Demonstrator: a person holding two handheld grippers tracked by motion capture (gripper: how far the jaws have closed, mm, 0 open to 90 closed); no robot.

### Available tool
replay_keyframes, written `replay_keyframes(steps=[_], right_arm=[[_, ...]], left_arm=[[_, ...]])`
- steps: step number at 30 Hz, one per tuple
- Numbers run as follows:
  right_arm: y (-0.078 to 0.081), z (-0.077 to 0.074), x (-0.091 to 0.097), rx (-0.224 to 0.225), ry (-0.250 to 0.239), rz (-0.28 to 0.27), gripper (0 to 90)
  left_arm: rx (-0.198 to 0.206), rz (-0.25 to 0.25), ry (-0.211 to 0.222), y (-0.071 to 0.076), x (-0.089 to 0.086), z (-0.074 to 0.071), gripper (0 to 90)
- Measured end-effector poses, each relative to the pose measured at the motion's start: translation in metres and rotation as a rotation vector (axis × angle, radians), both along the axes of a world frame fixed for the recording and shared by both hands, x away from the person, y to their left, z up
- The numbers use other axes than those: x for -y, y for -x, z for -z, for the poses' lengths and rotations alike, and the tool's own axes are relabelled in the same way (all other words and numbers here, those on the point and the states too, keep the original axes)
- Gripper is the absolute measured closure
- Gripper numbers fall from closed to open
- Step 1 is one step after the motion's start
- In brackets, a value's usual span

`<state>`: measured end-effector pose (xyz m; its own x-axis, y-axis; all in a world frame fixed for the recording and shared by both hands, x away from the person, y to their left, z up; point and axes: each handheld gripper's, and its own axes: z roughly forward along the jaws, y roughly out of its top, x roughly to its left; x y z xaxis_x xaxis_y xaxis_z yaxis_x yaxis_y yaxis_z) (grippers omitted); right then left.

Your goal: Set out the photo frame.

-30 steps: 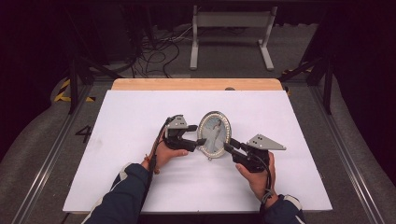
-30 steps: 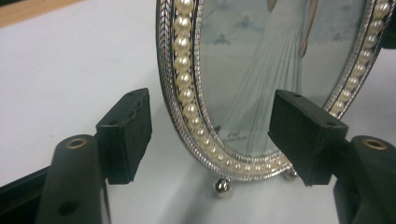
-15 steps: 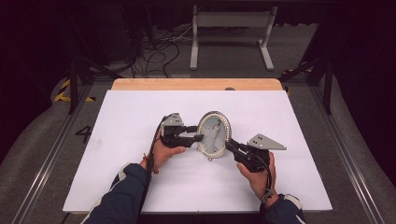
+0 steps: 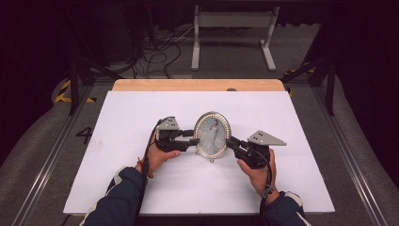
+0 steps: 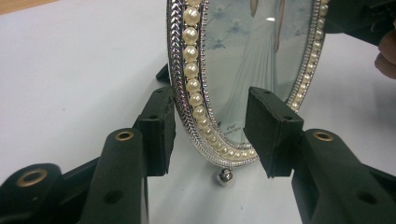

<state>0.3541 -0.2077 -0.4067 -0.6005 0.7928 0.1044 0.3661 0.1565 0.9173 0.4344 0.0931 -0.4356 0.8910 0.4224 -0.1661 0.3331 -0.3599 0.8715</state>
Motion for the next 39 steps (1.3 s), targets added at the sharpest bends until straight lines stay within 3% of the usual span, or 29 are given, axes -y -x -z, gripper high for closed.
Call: replay_keyframes(steps=[2,3,11,14,18,23,26,30,33,35,37,39], right_arm=[[-0.003,0.0,0.001,-0.007,-0.008,0.007,78.3],[-0.003,0.001,0.001,-0.006,-0.01,0.007,78.2],[-0.008,0.0,-0.002,0.007,0.0,0.027,77.9],[-0.007,0.0,-0.002,0.011,0.004,0.029,77.4],[-0.005,0.003,-0.002,0.009,0.029,0.035,69.7],[0.001,0.004,-0.001,0.002,0.041,0.031,71.2],[0.002,0.006,-0.003,-0.008,0.041,0.027,74.2],[0.004,0.008,-0.005,0.016,0.04,0.051,77.1],[0.003,0.009,-0.004,0.009,0.027,0.046,77.0],[0.002,0.009,-0.005,0.005,0.029,0.043,76.2],[0.0,0.01,-0.007,0.007,0.043,0.052,75.5],[-0.004,0.011,-0.007,-0.003,0.027,0.047,75.2]], left_arm=[[0.015,0.004,-0.014,0.002,-0.001,-0.002,53.7],[0.031,0.005,-0.042,0.005,-0.001,-0.004,53.7],[0.055,0.013,-0.1,0.012,0.001,-0.006,53.8],[0.054,0.01,-0.088,0.012,0.0,-0.006,53.8],[0.073,-0.012,-0.065,0.011,-0.001,-0.009,52.3],[0.073,-0.026,-0.029,0.009,-0.005,-0.01,58.1],[0.079,-0.04,-0.046,0.009,-0.004,-0.01,64.2],[0.071,-0.043,-0.052,0.008,-0.004,-0.009,70.2],[0.07,-0.032,-0.055,0.007,-0.005,-0.008,70.3],[0.044,-0.029,-0.052,0.007,-0.004,-0.008,70.2],[0.057,-0.021,-0.076,0.009,-0.004,-0.01,70.2],[0.06,-0.024,-0.085,0.01,-0.004,-0.011,70.1]])
